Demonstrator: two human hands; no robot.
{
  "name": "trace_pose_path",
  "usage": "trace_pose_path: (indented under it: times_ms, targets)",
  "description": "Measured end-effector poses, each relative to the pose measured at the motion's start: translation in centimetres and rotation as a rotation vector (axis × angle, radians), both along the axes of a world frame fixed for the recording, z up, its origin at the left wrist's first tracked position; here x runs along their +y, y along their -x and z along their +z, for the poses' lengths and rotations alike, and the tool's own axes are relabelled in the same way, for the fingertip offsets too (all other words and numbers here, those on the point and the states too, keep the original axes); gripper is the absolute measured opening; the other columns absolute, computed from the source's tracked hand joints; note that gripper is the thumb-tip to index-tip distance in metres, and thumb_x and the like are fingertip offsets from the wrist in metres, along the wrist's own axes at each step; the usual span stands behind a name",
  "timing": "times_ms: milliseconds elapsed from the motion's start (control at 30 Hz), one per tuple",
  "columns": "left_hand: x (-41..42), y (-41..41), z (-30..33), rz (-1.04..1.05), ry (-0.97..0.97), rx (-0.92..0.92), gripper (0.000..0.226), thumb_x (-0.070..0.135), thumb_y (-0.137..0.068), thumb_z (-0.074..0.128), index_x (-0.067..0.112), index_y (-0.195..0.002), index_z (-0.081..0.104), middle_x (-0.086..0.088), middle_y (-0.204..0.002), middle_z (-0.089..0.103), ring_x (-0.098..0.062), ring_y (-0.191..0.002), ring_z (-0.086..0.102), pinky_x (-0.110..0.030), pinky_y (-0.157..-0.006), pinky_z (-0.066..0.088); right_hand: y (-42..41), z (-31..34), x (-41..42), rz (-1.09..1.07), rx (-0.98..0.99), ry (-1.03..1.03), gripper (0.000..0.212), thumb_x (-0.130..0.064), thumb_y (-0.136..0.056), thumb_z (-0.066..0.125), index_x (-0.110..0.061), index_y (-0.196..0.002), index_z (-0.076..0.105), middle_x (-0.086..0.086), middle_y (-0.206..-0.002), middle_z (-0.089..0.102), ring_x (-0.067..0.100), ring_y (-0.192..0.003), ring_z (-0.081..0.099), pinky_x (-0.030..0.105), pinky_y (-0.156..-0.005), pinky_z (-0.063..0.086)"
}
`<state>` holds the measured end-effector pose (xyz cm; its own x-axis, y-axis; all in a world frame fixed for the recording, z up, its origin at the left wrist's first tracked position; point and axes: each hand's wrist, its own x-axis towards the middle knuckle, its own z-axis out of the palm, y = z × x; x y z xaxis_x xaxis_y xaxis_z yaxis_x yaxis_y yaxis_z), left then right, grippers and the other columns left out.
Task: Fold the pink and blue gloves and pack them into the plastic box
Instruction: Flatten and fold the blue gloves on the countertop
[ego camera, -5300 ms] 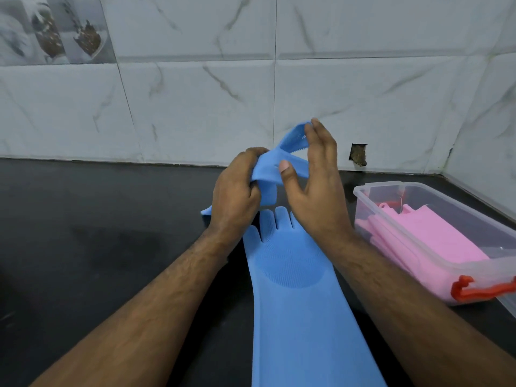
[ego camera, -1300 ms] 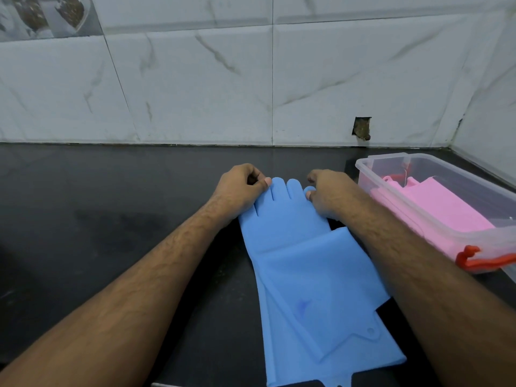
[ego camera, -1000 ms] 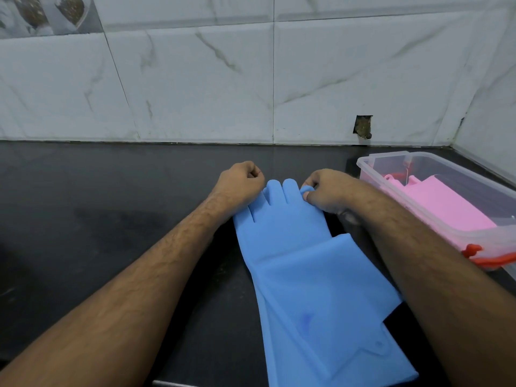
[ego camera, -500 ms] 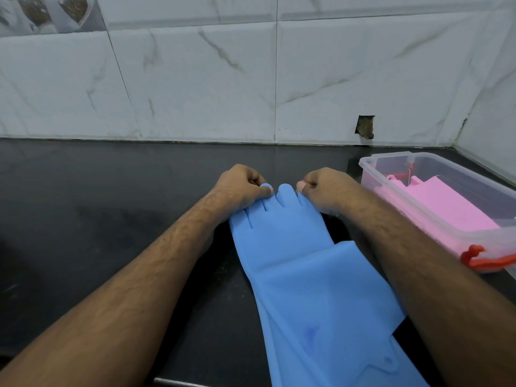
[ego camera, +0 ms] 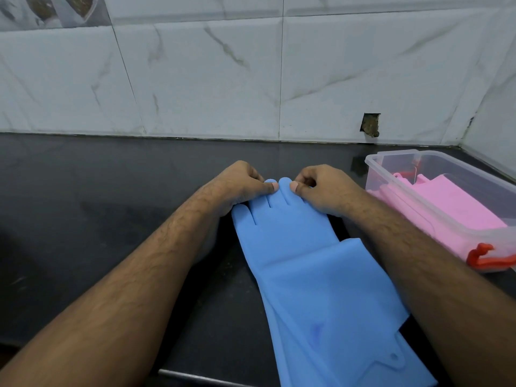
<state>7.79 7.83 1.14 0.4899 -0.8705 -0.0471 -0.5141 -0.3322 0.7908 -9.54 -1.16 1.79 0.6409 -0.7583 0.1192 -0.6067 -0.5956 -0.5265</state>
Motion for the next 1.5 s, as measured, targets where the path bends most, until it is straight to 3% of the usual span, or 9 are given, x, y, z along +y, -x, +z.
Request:
trace_pose_path:
  times_ms: [133,333,600,800,1000,1100,1233,1333,1500]
  targets:
    - [-0.2,-0.1,-0.4,0.015,0.032,0.046,0.024,0.024,-0.083,0.084,0.004,-0.094,0.075,-0.008,-0.084,0.079,-0.018,-0.070,0.073,-0.031,-0.065,0.060,0.5,1.2,0.6,-0.050,0.204,0.044,0.036,-0.050,-0.101,0.050,-0.018,-0.111,0.064,0.000,-0.106,0.065,0.020,-0.100,0.061,0.031,-0.080,0.048]
    - [-1.0,-1.3,-0.9,0.154,0.197,0.143,0.014,0.016,-0.078,0.086,0.008,-0.081,0.074,-0.004,-0.077,0.077,-0.017,-0.069,0.073,-0.028,-0.062,0.057,2.0,2.9,1.8,-0.057,0.452,-0.252,0.060,-0.056,-0.100,0.047,0.000,-0.099,0.068,0.007,-0.066,0.069,0.022,-0.054,0.063,0.019,-0.045,0.048]
    - [-1.0,-5.4,-1.7,0.530,0.436,-0.109,0.007,0.029,-0.079,0.077,0.026,-0.082,0.072,0.010,-0.082,0.071,-0.012,-0.079,0.068,-0.036,-0.079,0.061,1.7,3.0,2.5,0.009,0.452,-0.182,0.067,-0.074,-0.092,0.042,-0.014,-0.101,0.071,0.002,-0.099,0.074,0.020,-0.094,0.070,0.031,-0.080,0.054]
    - [0.1,-7.5,-1.6,0.675,0.449,-0.096,0.014,0.032,-0.085,0.072,0.024,-0.096,0.071,0.008,-0.093,0.071,-0.019,-0.090,0.070,-0.036,-0.082,0.059,0.4,2.5,3.3,0.045,0.375,-0.045,0.050,-0.058,-0.098,0.047,-0.010,-0.091,0.062,0.003,-0.090,0.067,0.020,-0.080,0.061,0.029,-0.060,0.041]
    - [-0.1,-8.2,-2.3,0.688,0.398,-0.083,0.015,0.032,-0.087,0.071,0.020,-0.098,0.070,0.004,-0.099,0.073,-0.021,-0.094,0.070,-0.041,-0.085,0.060,-0.3,2.2,4.0,-0.045,0.205,0.024,0.037,-0.044,-0.098,0.057,-0.009,-0.092,0.064,0.011,-0.103,0.073,0.025,-0.092,0.068,0.038,-0.081,0.054]
    - [-0.6,-8.2,-2.7,0.649,0.384,-0.083,0.024,0.035,-0.089,0.069,0.018,-0.106,0.068,0.003,-0.105,0.070,-0.020,-0.097,0.068,-0.036,-0.087,0.057,-0.4,2.2,3.8,-0.040,0.270,-0.009,0.033,-0.039,-0.100,0.056,-0.008,-0.095,0.064,0.007,-0.098,0.070,0.023,-0.089,0.065,0.034,-0.072,0.049]
    - [-1.1,-7.9,-1.8,0.649,0.512,0.276,0.052,0.039,-0.088,0.070,0.011,-0.128,0.052,-0.004,-0.119,0.058,-0.023,-0.103,0.060,-0.039,-0.094,0.053,0.1,2.5,3.5,0.044,0.415,-0.062,0.032,-0.039,-0.100,0.055,-0.011,-0.086,0.060,0.004,-0.080,0.059,0.020,-0.069,0.053,0.028,-0.062,0.042]
    - [-1.1,-8.0,-1.3,0.587,0.531,0.499,0.047,0.041,-0.089,0.068,0.003,-0.116,0.060,-0.005,-0.100,0.058,-0.025,-0.087,0.060,-0.040,-0.086,0.053,0.7,2.9,3.7,0.071,0.478,-0.056,0.034,-0.039,-0.100,0.057,-0.007,-0.099,0.065,0.008,-0.092,0.069,0.022,-0.073,0.061,0.027,-0.059,0.046]
    - [-1.8,-7.6,-1.7,0.506,0.519,0.411,0.032,0.036,-0.091,0.067,0.018,-0.078,0.044,-0.005,-0.080,0.045,-0.022,-0.077,0.045,-0.036,-0.073,0.044,0.7,3.1,3.6,0.048,0.489,-0.027,0.026,-0.033,-0.102,0.054,-0.010,-0.092,0.060,0.005,-0.082,0.062,0.018,-0.061,0.056,0.027,-0.049,0.045]
